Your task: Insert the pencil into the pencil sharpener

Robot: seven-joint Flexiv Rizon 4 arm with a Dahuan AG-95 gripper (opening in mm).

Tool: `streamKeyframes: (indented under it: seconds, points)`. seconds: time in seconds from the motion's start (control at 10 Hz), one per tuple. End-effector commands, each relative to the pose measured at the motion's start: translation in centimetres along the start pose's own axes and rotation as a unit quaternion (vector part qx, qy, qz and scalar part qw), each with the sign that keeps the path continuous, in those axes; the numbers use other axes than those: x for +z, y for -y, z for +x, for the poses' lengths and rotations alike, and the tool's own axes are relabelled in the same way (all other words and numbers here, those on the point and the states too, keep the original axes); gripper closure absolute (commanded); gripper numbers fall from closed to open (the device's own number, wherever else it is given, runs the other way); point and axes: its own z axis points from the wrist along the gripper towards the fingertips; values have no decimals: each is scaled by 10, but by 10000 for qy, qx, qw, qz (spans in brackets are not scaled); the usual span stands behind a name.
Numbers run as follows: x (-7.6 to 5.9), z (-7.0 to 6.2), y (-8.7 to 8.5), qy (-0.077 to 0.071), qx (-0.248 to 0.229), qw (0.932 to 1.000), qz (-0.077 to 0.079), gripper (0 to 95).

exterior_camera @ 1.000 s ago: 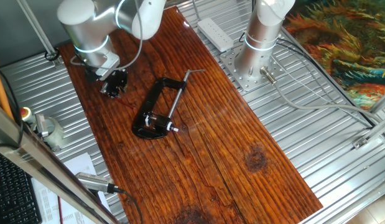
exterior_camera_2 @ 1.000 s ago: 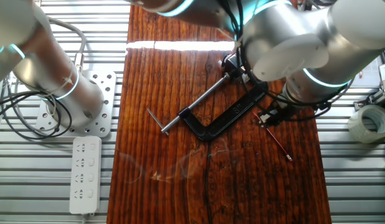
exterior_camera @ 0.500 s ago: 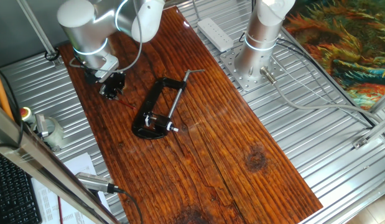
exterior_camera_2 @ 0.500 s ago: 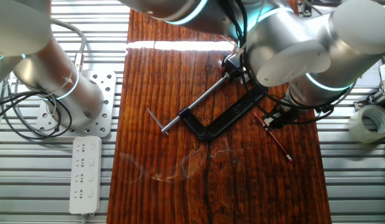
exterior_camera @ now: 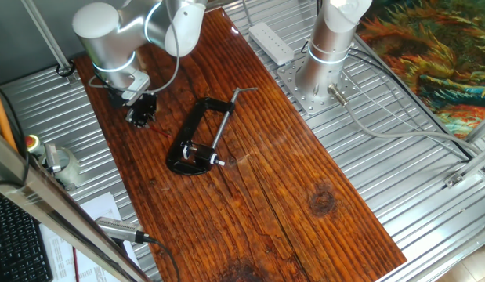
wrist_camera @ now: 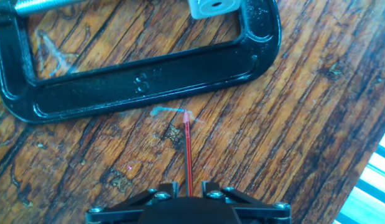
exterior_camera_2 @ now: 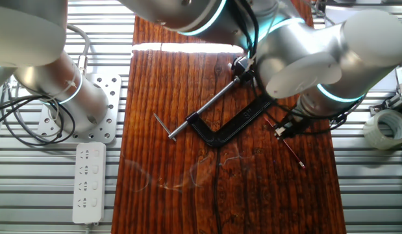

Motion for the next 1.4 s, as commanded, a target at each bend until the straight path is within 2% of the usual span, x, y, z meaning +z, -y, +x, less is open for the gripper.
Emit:
streamKeyframes:
  seconds: [0.1,0.4,0.9,1.4]
  points:
    - [1,1,1,-11,-31,10000,-4,760]
    - [8,1,1,-39,-24,10000,21,760]
    - [9,2,-1,-44,-211,9998,9,760]
    - [13,2,-2,-56,-358,9993,105,760]
